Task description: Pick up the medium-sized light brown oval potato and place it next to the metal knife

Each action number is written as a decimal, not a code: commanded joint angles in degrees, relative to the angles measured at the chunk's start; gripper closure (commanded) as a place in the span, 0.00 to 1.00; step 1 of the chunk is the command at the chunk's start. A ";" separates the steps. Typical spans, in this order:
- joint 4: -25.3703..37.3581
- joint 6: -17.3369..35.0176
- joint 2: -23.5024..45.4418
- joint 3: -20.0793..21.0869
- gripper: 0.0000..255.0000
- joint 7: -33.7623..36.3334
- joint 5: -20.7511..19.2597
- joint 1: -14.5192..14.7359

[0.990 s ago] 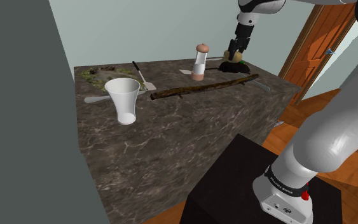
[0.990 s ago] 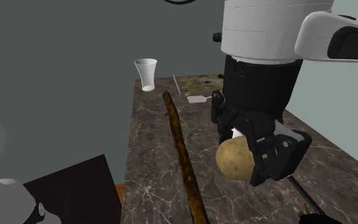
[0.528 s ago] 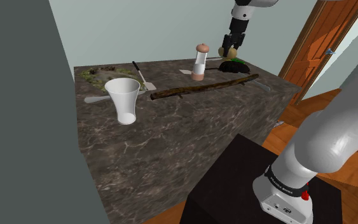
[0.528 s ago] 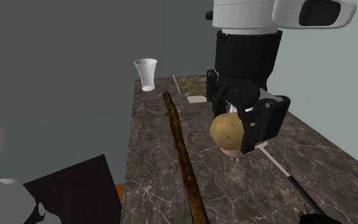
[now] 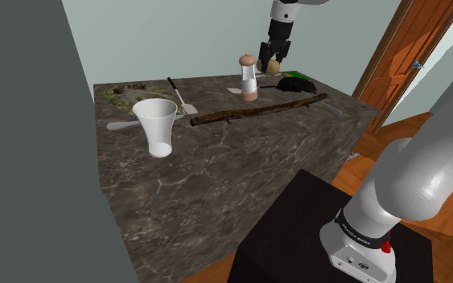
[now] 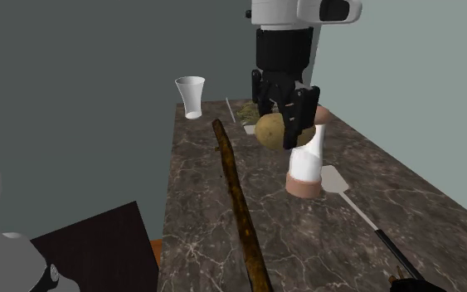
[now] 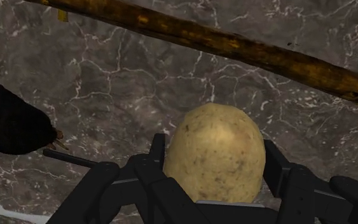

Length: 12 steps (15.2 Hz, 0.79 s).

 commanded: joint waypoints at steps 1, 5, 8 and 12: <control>0.11 0.22 0.48 1.43 1.00 2.53 0.26 1.07; 2.02 -0.14 2.34 4.34 1.00 7.52 0.96 3.37; 4.17 -0.53 4.30 6.40 1.00 11.12 1.50 5.07; 8.04 -1.30 7.64 8.91 1.00 15.73 2.14 7.33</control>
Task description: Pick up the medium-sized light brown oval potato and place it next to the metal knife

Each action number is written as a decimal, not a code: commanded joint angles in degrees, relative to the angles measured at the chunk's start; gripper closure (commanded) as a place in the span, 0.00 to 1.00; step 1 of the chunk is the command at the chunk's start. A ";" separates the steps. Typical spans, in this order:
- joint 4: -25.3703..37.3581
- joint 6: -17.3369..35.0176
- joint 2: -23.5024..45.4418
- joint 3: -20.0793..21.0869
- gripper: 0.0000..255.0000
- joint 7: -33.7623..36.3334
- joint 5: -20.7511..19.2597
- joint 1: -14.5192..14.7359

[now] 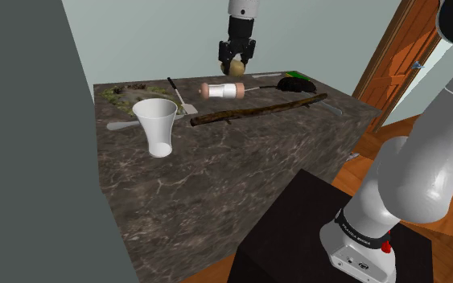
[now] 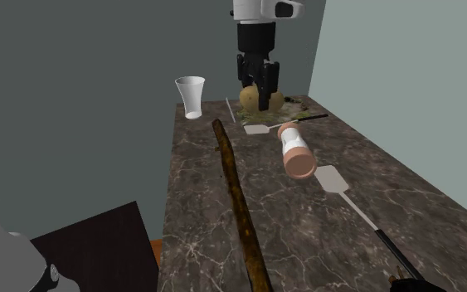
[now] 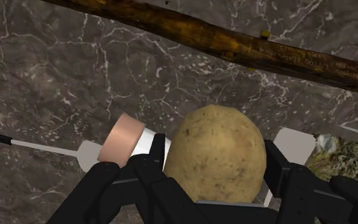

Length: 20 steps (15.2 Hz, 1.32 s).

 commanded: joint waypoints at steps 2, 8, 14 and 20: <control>3.46 -0.66 2.94 1.66 1.00 3.23 0.44 1.58; 9.60 -1.56 8.39 4.11 1.00 8.32 0.88 4.28; 4.72 3.12 8.19 4.12 1.00 8.48 0.83 4.30; 0.45 7.66 8.47 4.12 1.00 8.60 0.82 4.29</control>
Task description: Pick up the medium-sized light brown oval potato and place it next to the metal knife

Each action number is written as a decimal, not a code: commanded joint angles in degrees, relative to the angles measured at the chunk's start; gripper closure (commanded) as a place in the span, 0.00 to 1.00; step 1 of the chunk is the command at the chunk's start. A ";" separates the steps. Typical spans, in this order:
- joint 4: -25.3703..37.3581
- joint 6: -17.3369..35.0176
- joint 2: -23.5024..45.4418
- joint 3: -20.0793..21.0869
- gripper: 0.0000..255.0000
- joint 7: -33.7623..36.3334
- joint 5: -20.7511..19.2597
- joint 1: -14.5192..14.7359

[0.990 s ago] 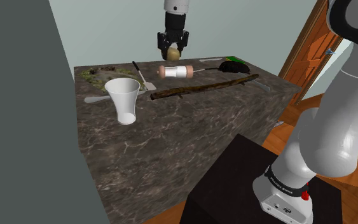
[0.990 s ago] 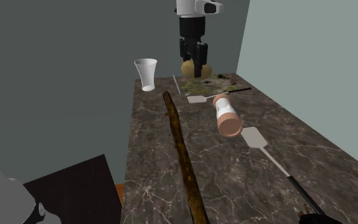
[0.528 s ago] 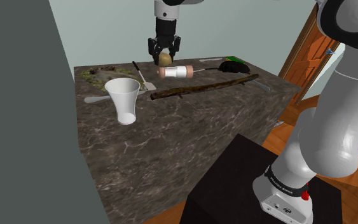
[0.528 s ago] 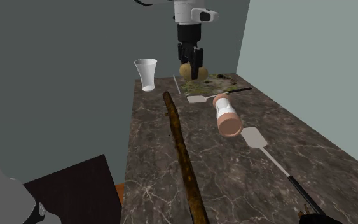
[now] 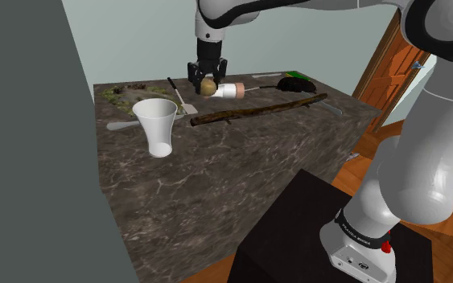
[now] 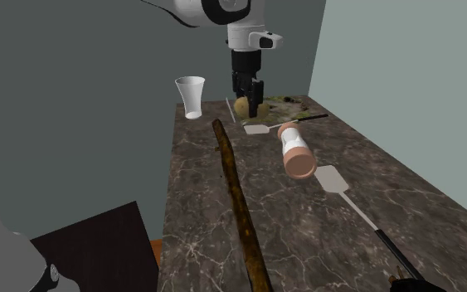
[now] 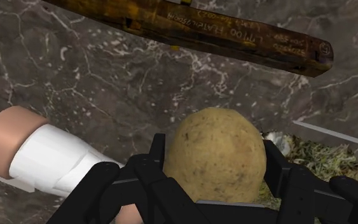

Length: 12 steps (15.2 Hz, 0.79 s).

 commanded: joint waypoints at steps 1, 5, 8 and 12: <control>-1.41 1.58 0.14 0.02 1.00 0.07 0.01 0.02; -3.89 4.54 0.62 0.02 1.00 0.13 0.03 0.00; -5.60 6.74 1.11 0.02 1.00 0.16 0.07 -0.01; -6.69 8.21 1.49 0.02 1.00 0.18 0.10 -0.02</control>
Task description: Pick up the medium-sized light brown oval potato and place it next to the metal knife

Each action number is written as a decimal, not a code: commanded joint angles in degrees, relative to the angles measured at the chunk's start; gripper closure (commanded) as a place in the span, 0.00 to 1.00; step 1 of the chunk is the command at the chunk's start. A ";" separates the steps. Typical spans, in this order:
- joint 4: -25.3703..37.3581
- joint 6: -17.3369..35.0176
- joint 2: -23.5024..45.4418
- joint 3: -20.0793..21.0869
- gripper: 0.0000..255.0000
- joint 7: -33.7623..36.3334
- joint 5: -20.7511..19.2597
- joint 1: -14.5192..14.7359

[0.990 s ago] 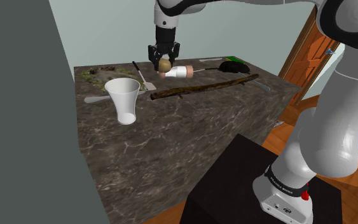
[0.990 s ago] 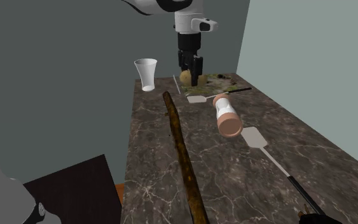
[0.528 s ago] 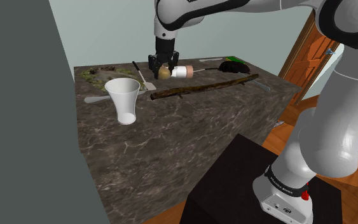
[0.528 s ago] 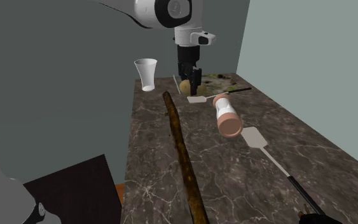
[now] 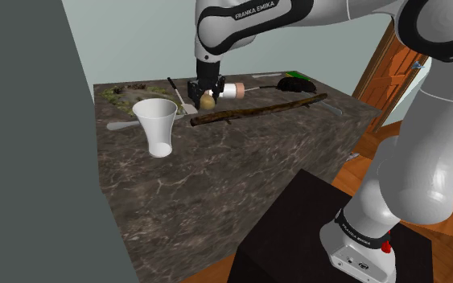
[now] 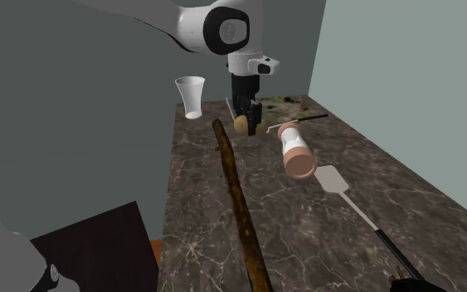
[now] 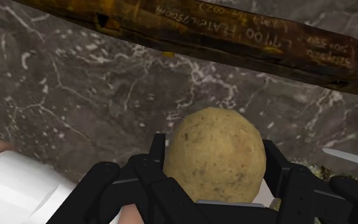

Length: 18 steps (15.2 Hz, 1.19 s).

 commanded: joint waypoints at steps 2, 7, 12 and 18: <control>-0.17 0.24 0.04 0.00 1.00 0.02 0.00 0.01; -0.17 0.24 0.04 0.00 0.00 0.02 0.00 0.01; -0.17 0.24 0.04 0.00 0.00 0.02 0.00 0.00; 5.08 -6.65 -1.60 0.08 0.00 0.11 -0.13 0.16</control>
